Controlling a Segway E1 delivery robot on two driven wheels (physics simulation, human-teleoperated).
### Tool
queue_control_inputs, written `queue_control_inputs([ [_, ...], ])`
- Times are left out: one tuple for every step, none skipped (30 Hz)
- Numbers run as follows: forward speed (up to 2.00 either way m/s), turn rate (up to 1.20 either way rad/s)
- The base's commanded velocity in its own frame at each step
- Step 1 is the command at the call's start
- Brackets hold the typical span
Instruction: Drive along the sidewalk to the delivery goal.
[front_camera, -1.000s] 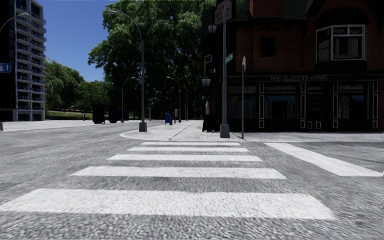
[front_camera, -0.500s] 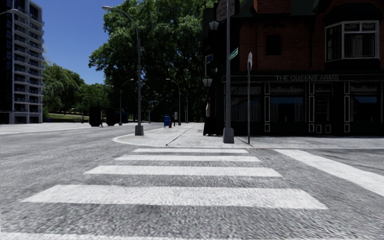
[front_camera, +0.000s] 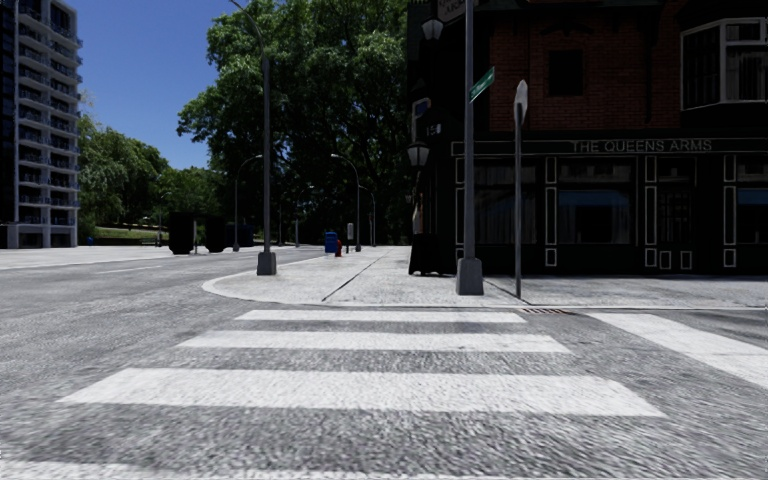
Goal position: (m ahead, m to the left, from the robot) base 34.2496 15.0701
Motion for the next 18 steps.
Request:
queue_control_inputs([
  [2.0, 0.0],
  [2.0, 0.0],
  [2.0, 0.0],
  [2.0, 0.0],
  [2.0, 0.0],
  [2.0, 0.0],
  [2.0, 0.0],
  [2.0, 0.0],
  [2.0, 0.0],
  [2.0, 0.0],
  [2.0, 0.08],
  [2.0, 0.14],
  [2.0, 0.17],
  [2.0, 0.18],
  [2.0, 0.18],
  [2.0, 0.18],
  [2.0, 0.19],
  [2.0, 0.19],
])
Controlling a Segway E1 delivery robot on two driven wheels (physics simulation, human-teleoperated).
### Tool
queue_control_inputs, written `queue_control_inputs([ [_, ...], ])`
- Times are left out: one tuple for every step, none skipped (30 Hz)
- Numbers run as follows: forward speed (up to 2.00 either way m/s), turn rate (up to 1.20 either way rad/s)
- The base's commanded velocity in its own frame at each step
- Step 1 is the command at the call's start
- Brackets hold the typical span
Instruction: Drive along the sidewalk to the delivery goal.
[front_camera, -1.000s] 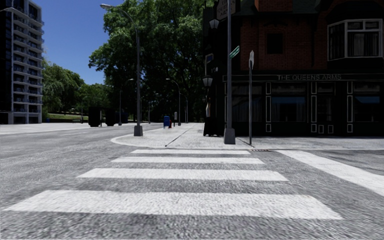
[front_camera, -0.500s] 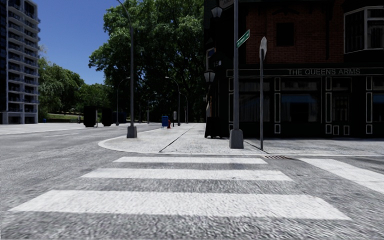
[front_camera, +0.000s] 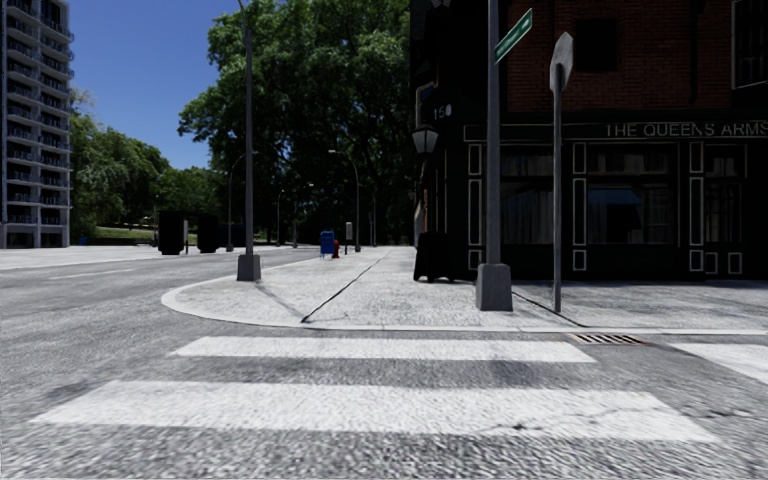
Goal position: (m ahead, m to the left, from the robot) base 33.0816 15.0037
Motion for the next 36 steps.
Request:
queue_control_inputs([
  [2.0, 0.19],
  [2.0, 0.19],
  [2.0, 0.19],
  [2.0, 0.19],
  [2.0, 0.19],
  [2.0, 0.19],
  [2.0, 0.19],
  [2.0, 0.19],
  [2.0, 0.19],
  [2.0, 0.19],
  [2.0, 0.19],
  [2.0, 0.19],
  [2.0, 0.19],
  [2.0, 0.19],
  [2.0, 0.19],
  [2.0, 0.19],
  [2.0, 0.19],
  [2.0, 0.09],
  [2.0, 0.0],
  [2.0, 0.0],
  [2.0, 0.0],
  [2.0, 0.0],
  [2.0, 0.0],
  [2.0, 0.0],
  [2.0, 0.0],
  [2.0, 0.0],
  [2.0, 0.0],
  [2.0, 0.0],
  [2.0, 0.0],
  [2.0, 0.0],
  [2.0, 0.0],
  [2.0, 0.0],
  [2.0, 0.0],
  [2.0, 0.0],
  [2.0, 0.0],
  [2.0, 0.0],
])
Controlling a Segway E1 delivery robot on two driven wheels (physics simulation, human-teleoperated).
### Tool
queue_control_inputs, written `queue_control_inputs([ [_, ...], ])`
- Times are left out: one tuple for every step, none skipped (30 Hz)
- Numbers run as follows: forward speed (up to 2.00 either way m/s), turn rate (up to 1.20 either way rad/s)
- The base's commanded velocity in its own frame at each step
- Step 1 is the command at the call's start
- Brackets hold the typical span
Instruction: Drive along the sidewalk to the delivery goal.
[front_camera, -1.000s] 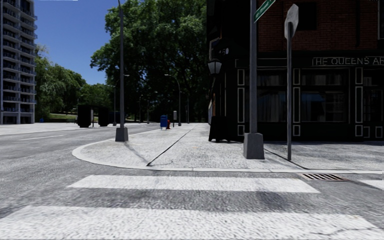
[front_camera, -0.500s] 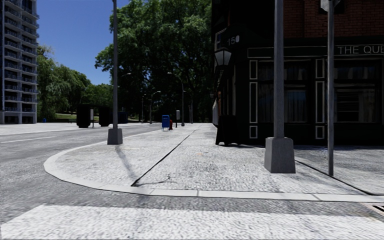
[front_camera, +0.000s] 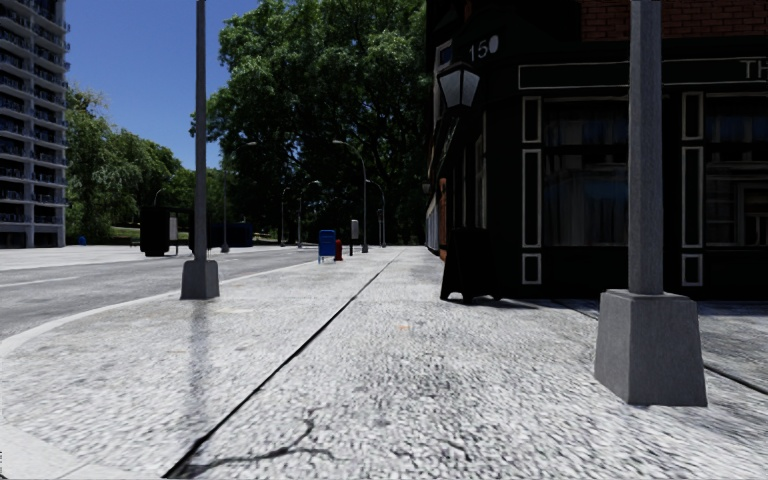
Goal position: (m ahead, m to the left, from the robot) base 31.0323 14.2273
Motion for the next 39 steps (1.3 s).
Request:
queue_control_inputs([
  [2.0, 0.0],
  [2.0, 0.0],
  [2.0, 0.0],
  [2.0, 0.0],
  [1.95, 0.0],
  [1.95, 0.0],
  [1.72, 0.0],
  [1.6, 0.0],
  [1.55, 0.0],
  [1.55, 0.0],
  [1.52, 0.0],
  [1.51, 0.0],
  [1.51, 0.0],
  [1.51, 0.0],
  [1.51, 0.0],
  [1.51, 0.0],
  [1.5, 0.0],
  [1.5, 0.0],
  [1.5, 0.0],
  [1.5, 0.0],
  [1.5, 0.0],
  [1.5, 0.0],
  [1.51, 0.0],
  [1.52, 0.0],
  [1.52, 0.0],
  [1.52, 0.0],
  [1.52, 0.0],
  [1.53, 0.0],
  [1.53, 0.0],
  [1.53, 0.0],
  [1.53, 0.0],
  [1.53, 0.0],
  [1.53, 0.0],
  [1.53, 0.0],
  [1.53, 0.0],
  [1.53, 0.0],
  [1.53, 0.0],
  [1.54, 0.0],
  [1.59, 0.0],
])
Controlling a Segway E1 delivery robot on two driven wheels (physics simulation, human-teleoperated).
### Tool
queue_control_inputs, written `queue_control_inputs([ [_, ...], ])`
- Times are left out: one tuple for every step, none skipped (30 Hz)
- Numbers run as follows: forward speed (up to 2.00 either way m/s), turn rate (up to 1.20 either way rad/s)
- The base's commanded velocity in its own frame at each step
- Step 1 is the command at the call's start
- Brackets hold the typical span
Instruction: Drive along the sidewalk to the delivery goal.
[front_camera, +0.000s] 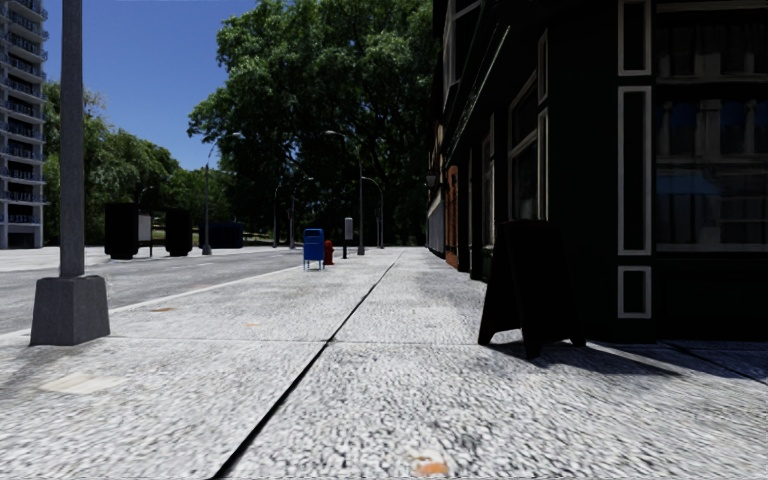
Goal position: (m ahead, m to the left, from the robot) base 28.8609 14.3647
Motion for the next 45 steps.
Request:
queue_control_inputs([
  [2.0, 0.0],
  [2.0, 0.0],
  [2.0, 0.0],
  [2.0, 0.0],
  [2.0, 0.0],
  [2.0, 0.0],
  [2.0, 0.0],
  [2.0, 0.0],
  [2.0, 0.0],
  [2.0, 0.0],
  [2.0, 0.0],
  [2.0, 0.0],
  [2.0, 0.0],
  [2.0, 0.0],
  [2.0, 0.0],
  [2.0, 0.0],
  [2.0, 0.0],
  [2.0, 0.0],
  [2.0, 0.0],
  [2.0, 0.0],
  [2.0, 0.0],
  [2.0, 0.0],
  [2.0, 0.0],
  [2.0, 0.0],
  [2.0, 0.0],
  [2.0, 0.0],
  [2.0, 0.0],
  [2.0, 0.0],
  [2.0, 0.0],
  [2.0, 0.0],
  [2.0, 0.0],
  [2.0, 0.0],
  [2.0, 0.0],
  [2.0, 0.0],
  [2.0, 0.0],
  [2.0, 0.0],
  [2.0, 0.0],
  [2.0, 0.0],
  [2.0, 0.0],
  [2.0, 0.0],
  [2.0, 0.0],
  [2.0, 0.0],
  [2.0, -0.02],
  [2.0, -0.06],
  [2.0, -0.06],
])
